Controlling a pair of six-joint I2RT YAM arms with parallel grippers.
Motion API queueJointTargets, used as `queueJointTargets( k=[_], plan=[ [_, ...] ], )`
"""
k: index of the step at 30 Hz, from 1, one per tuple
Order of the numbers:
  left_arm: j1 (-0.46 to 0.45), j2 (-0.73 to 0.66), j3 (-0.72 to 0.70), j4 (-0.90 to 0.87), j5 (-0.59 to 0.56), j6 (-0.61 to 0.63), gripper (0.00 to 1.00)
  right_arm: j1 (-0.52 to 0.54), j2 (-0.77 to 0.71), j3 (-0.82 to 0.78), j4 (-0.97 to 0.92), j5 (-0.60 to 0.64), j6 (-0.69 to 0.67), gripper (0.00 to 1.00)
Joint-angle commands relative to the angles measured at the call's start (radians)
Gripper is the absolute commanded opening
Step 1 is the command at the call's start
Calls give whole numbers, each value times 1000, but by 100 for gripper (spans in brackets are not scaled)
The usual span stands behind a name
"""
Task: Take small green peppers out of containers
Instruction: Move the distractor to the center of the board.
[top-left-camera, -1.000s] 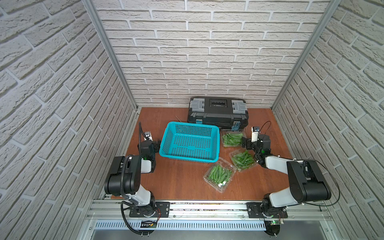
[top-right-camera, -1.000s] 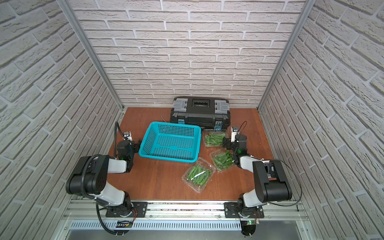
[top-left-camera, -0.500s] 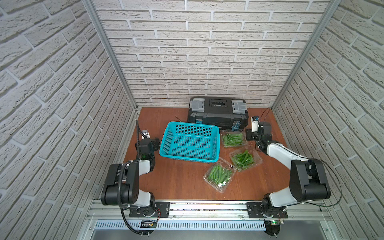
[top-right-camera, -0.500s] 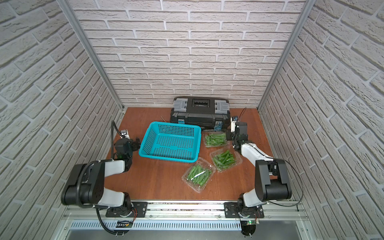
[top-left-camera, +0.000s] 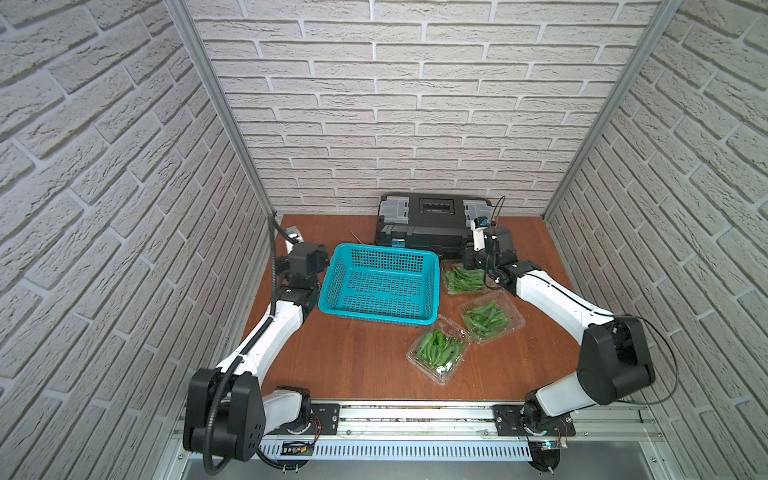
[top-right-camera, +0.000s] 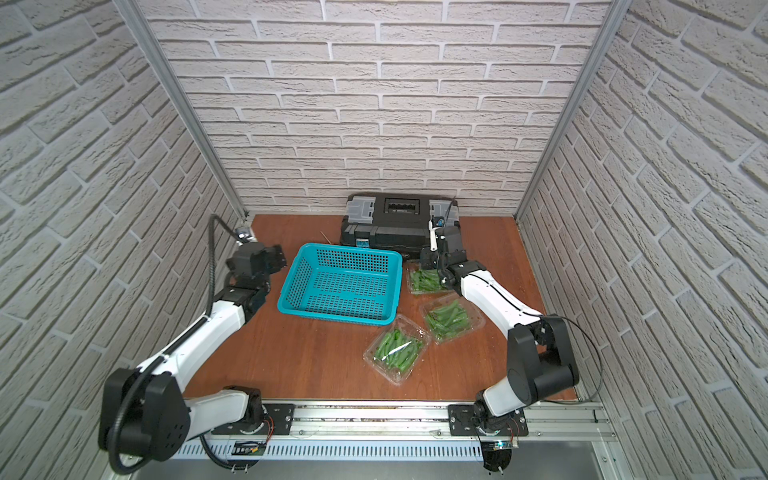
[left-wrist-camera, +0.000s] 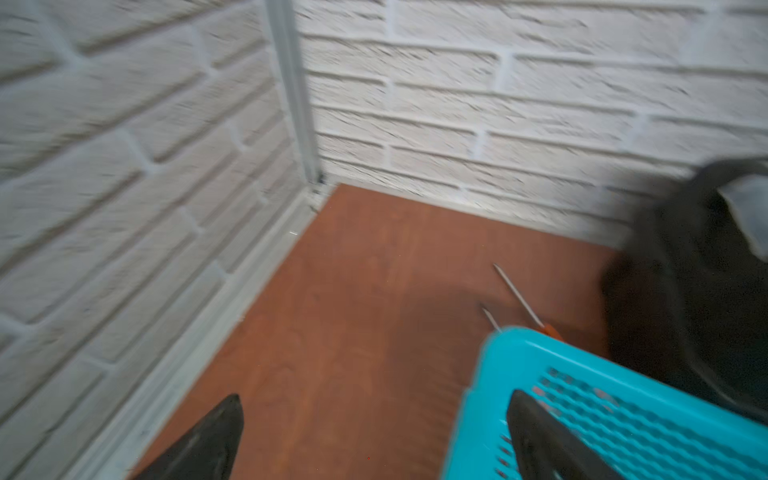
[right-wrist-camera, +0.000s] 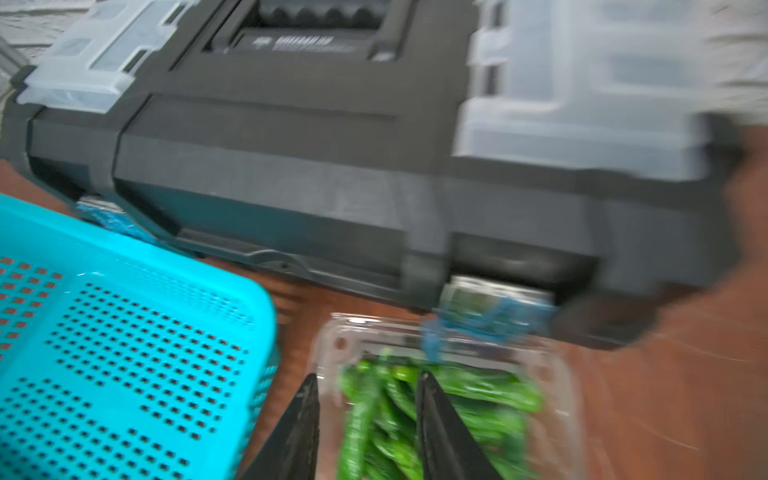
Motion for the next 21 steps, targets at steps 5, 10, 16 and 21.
queueJointTargets(
  k=[5, 10, 16, 21],
  plan=[
    [-165, 180, 190, -219, 194, -52, 98, 14, 172, 138, 55, -61, 193, 39],
    [-180, 257, 238, -248, 304, -61, 98, 11, 298, 278, 25, -65, 198, 39],
    [-176, 324, 278, -266, 376, -85, 98, 10, 458, 469, 19, -92, 188, 39],
    [-150, 401, 308, -250, 439, -127, 98, 6, 548, 598, 60, -163, 209, 40]
  ],
)
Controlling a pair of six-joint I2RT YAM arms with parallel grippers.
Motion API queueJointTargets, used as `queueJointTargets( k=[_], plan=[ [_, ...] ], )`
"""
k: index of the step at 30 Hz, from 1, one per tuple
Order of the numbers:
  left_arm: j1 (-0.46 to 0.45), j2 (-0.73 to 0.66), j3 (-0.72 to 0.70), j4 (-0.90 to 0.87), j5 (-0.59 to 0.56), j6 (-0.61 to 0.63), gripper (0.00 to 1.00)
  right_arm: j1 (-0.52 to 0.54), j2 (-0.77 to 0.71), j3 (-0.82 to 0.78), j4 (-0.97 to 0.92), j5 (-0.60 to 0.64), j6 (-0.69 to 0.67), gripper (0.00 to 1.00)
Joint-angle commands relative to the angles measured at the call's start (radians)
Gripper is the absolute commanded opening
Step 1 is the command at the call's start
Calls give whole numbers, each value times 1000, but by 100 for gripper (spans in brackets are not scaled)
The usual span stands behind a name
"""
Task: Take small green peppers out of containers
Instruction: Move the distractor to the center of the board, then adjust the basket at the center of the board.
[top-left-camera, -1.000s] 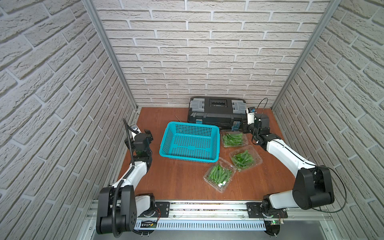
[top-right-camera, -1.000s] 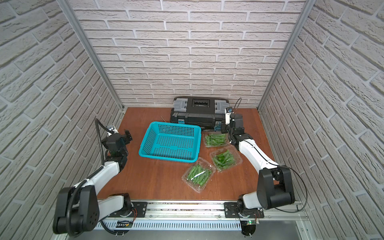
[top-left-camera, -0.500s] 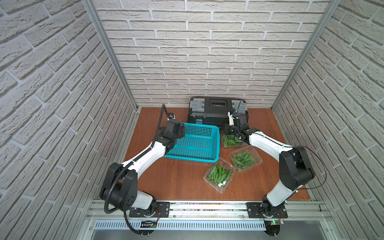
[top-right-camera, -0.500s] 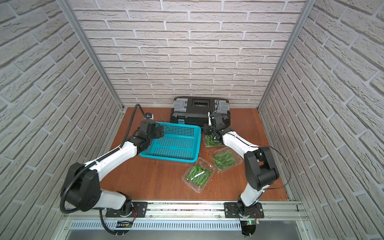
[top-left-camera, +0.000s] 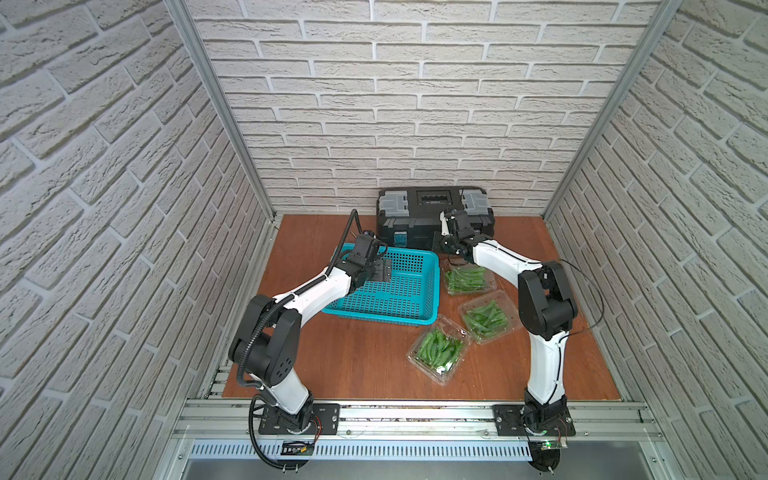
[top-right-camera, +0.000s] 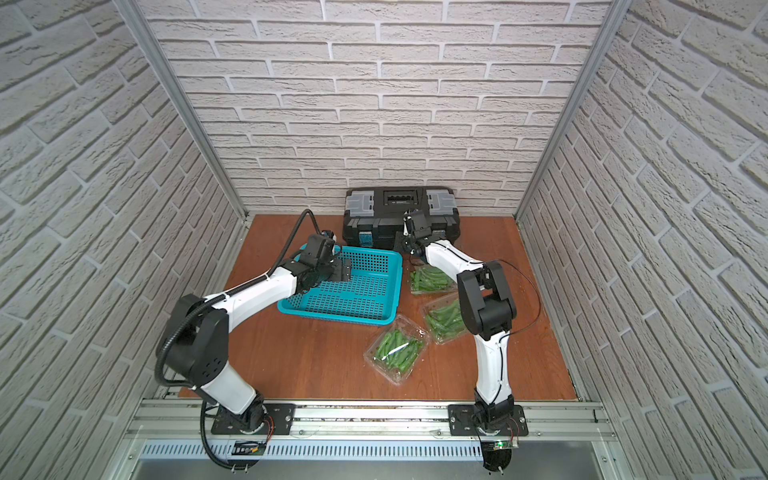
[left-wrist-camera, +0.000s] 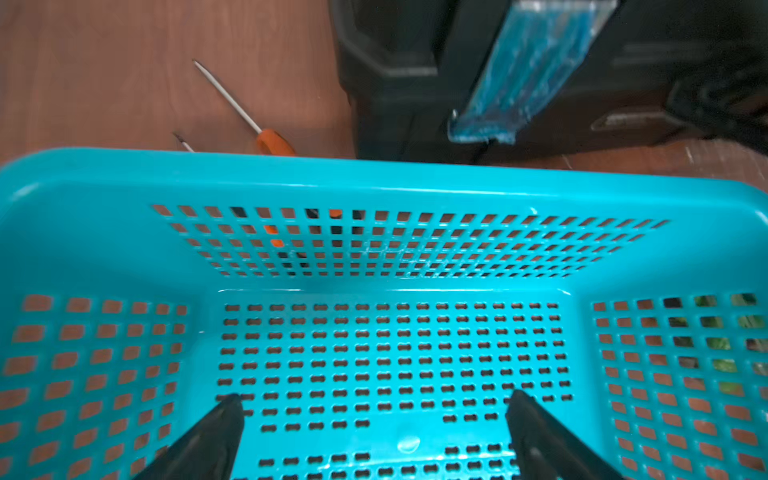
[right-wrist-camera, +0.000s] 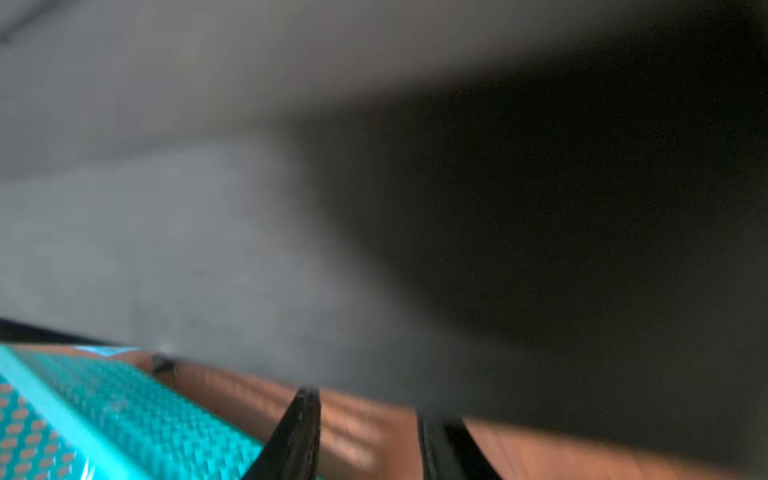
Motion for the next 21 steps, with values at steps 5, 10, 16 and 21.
queueJointTargets(
  k=[5, 10, 16, 21],
  plan=[
    [34, 110, 92, -7, 97, -43, 98, -7, -56, -1, 175, -73, 38, 40],
    [36, 201, 171, -46, 111, -58, 98, -7, -288, -210, 179, -32, -6, 41],
    [57, 287, 256, -89, 71, -115, 98, -1, -550, -442, 46, -66, -92, 41],
    [91, 330, 285, -125, 7, -195, 98, 59, -722, -587, -148, -105, -203, 43]
  ],
)
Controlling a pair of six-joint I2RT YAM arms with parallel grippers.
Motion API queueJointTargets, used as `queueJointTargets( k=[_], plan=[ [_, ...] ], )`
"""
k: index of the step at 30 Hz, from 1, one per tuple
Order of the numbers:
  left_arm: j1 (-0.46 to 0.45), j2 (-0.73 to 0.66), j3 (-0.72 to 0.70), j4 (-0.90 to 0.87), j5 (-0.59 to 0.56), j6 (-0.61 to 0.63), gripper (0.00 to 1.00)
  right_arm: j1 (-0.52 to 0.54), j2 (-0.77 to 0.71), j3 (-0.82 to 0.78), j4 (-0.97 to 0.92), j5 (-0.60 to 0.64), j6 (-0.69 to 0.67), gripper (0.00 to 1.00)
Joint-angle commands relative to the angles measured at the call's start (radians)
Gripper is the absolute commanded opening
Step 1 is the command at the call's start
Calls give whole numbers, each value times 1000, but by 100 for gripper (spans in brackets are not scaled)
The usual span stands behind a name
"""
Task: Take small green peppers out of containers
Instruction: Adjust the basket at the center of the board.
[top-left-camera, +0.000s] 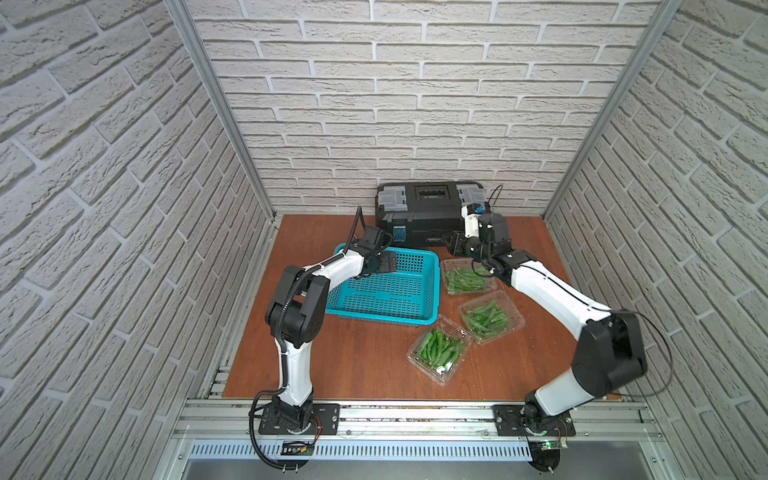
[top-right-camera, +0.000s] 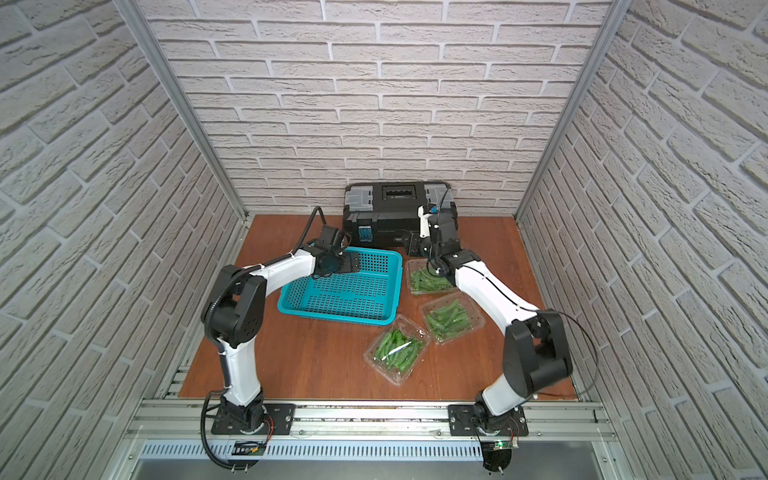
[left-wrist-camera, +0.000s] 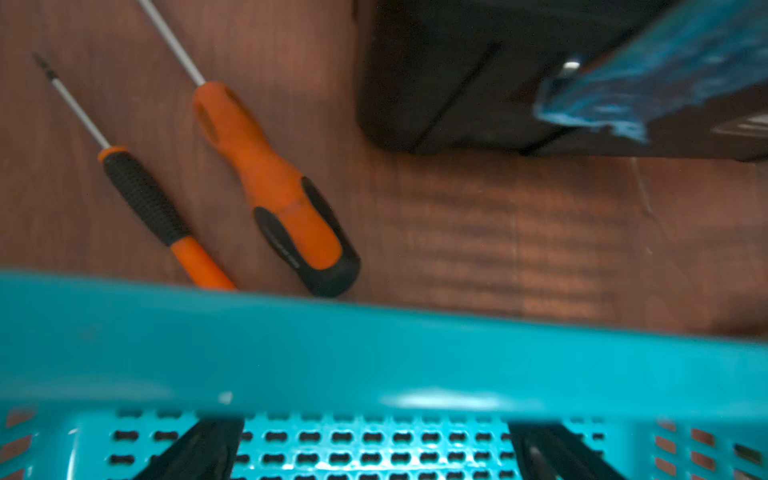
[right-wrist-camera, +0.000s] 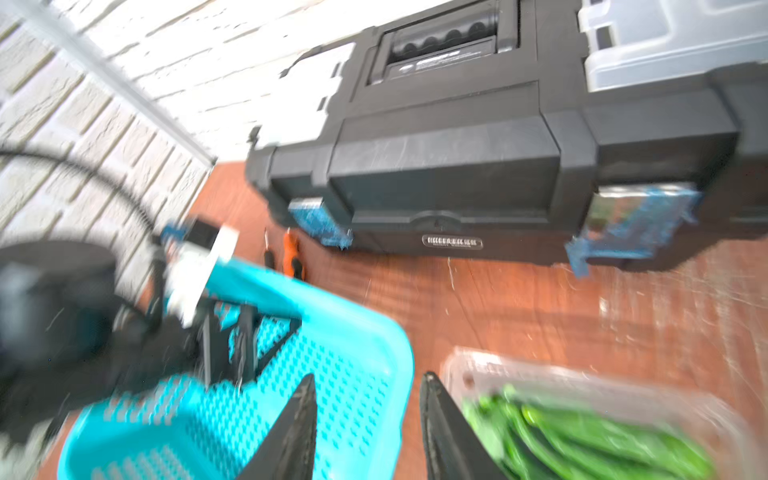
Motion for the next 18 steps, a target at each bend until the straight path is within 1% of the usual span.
queueJointTargets(
  k=[1, 3, 7, 9, 14, 18],
  plan=[
    [33, 27, 26, -40, -56, -71, 98, 60, -70, -101, -178, -51, -99, 43],
    [50, 39, 28, -45, -66, -100, 98, 100, -124, -158, -235, -81, -111, 43],
    [92, 39, 18, -50, -94, -151, 98, 173, -235, -266, -300, -87, -104, 44],
    [107, 22, 9, -56, -139, -159, 98, 197, -299, -313, -334, -84, -83, 45],
    [121, -62, -25, -57, -240, -139, 98, 222, -437, -411, -410, -78, 33, 50],
    [104, -143, -51, -64, -253, -129, 98, 224, -533, -486, -462, -86, 143, 55]
  ],
)
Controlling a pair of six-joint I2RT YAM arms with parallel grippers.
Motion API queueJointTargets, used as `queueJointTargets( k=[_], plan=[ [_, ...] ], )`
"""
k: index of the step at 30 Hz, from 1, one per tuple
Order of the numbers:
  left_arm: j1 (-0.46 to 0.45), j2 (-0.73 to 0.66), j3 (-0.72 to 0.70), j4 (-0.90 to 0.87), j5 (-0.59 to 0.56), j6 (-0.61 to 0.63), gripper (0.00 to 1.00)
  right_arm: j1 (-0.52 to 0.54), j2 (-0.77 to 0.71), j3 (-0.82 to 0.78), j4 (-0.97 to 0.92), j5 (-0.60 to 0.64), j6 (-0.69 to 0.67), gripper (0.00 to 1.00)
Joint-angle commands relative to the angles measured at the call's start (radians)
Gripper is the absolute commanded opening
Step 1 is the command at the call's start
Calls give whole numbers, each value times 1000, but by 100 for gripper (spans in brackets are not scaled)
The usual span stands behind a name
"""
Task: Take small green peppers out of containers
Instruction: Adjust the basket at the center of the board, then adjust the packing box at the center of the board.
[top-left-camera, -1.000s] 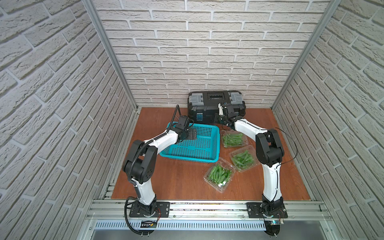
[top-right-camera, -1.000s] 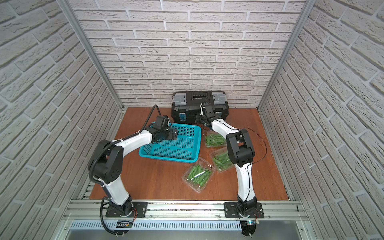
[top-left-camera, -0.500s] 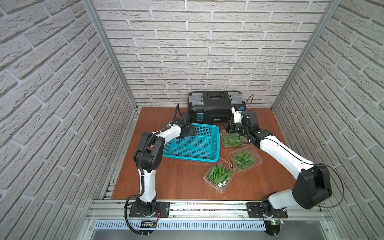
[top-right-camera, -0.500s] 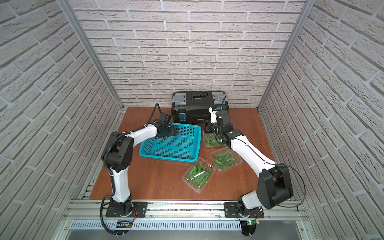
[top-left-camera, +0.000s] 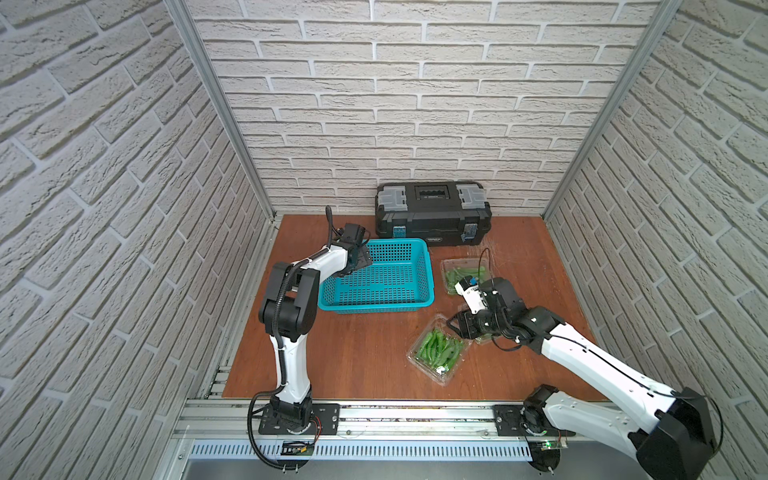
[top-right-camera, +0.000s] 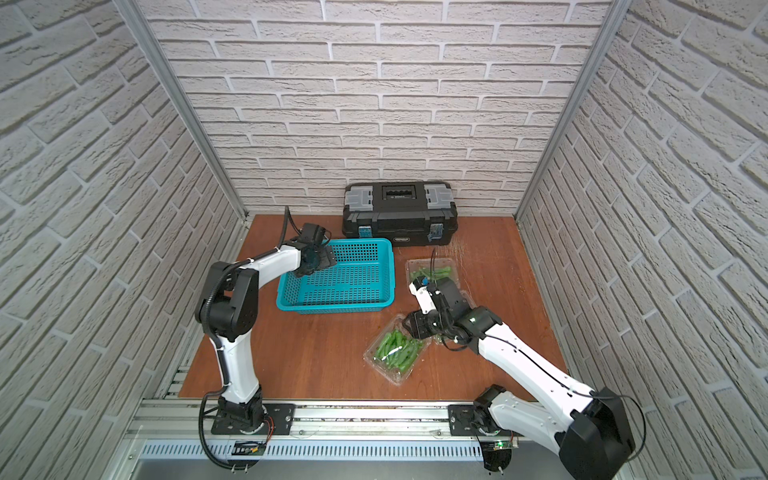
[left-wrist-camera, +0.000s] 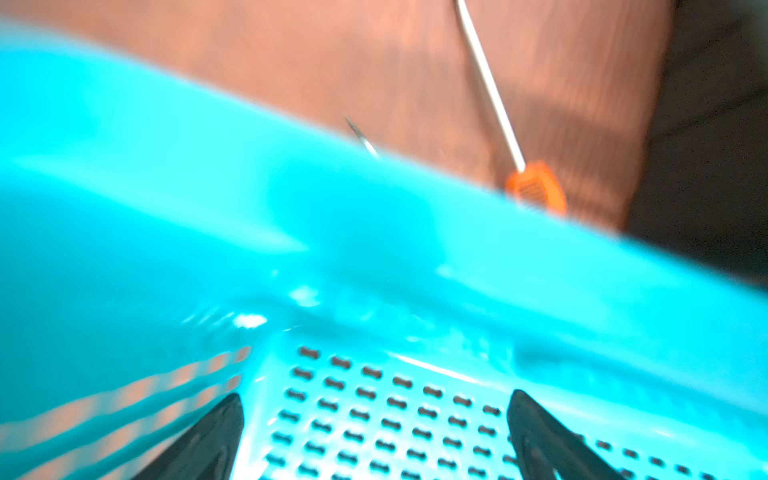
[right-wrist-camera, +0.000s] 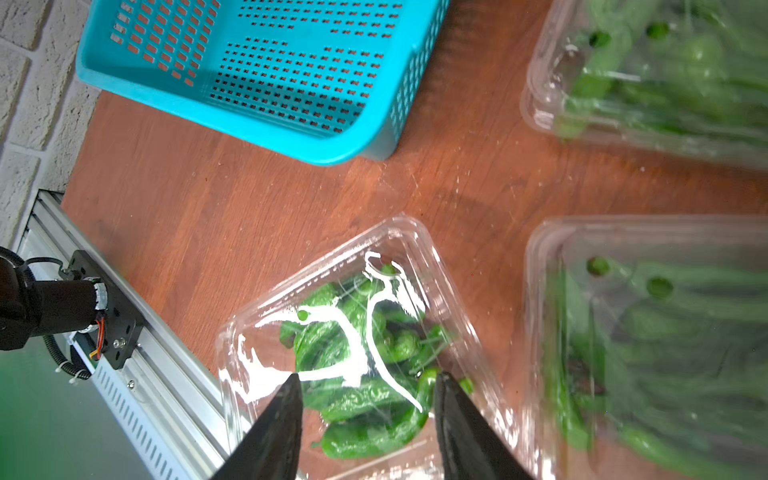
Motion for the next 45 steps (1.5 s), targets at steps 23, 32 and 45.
queueJointTargets(
  k=[23, 32, 45],
  plan=[
    [-210, -159, 56, -100, 461, 372, 98, 7, 188, -3, 9, -89, 52, 52],
    [-227, -41, 177, -92, 501, 319, 98, 8, 379, 154, 86, -38, -8, 51],
    [-335, 164, 414, -243, 455, 392, 98, 4, 382, 180, 109, 119, 17, 52]
  ],
)
